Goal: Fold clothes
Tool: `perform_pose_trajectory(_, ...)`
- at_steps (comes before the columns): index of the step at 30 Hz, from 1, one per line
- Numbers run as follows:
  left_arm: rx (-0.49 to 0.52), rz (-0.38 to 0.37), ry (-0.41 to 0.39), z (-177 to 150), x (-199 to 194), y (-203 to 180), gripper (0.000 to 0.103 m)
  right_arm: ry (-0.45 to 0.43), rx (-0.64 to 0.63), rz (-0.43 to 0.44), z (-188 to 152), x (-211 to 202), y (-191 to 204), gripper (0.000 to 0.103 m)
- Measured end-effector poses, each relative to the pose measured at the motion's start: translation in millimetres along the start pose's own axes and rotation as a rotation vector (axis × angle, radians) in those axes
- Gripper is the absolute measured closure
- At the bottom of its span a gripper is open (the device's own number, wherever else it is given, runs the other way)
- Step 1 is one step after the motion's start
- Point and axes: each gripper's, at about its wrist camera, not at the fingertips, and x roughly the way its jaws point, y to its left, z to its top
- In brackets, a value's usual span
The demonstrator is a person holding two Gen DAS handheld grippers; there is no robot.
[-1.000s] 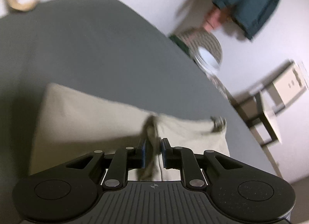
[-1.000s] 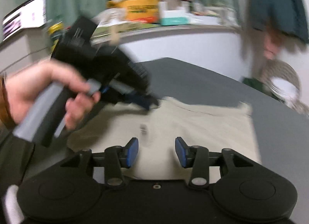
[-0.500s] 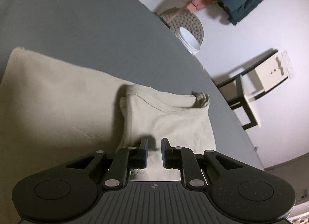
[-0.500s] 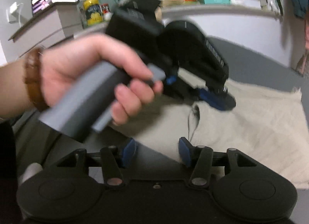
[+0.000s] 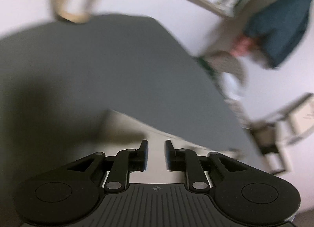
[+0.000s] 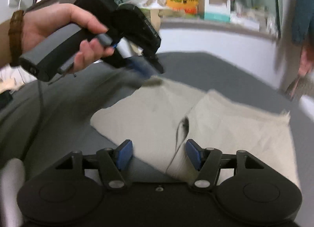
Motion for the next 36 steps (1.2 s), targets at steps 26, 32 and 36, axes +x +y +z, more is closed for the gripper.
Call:
perform_pose_trajectory(26, -0.365, -0.231, 0.02, 18.8, 17.3, 60.2, 0.017, 0.076, -0.779, -0.34, -3.3, 82.4, 175.9, 0.047)
perform_pose_trajectory(32, -0.385, -0.278, 0.015, 20.5, 0.9, 64.9, 0.017, 0.059, -0.878, -0.438, -12.4, 92.6, 184.8, 0.057)
perform_pose_trajectory(36, -0.5, -0.301, 0.029, 13.9, 1.5, 78.9, 0.017, 0.063, -0.865, -0.458, -16.8, 93.5, 181.7, 0.069)
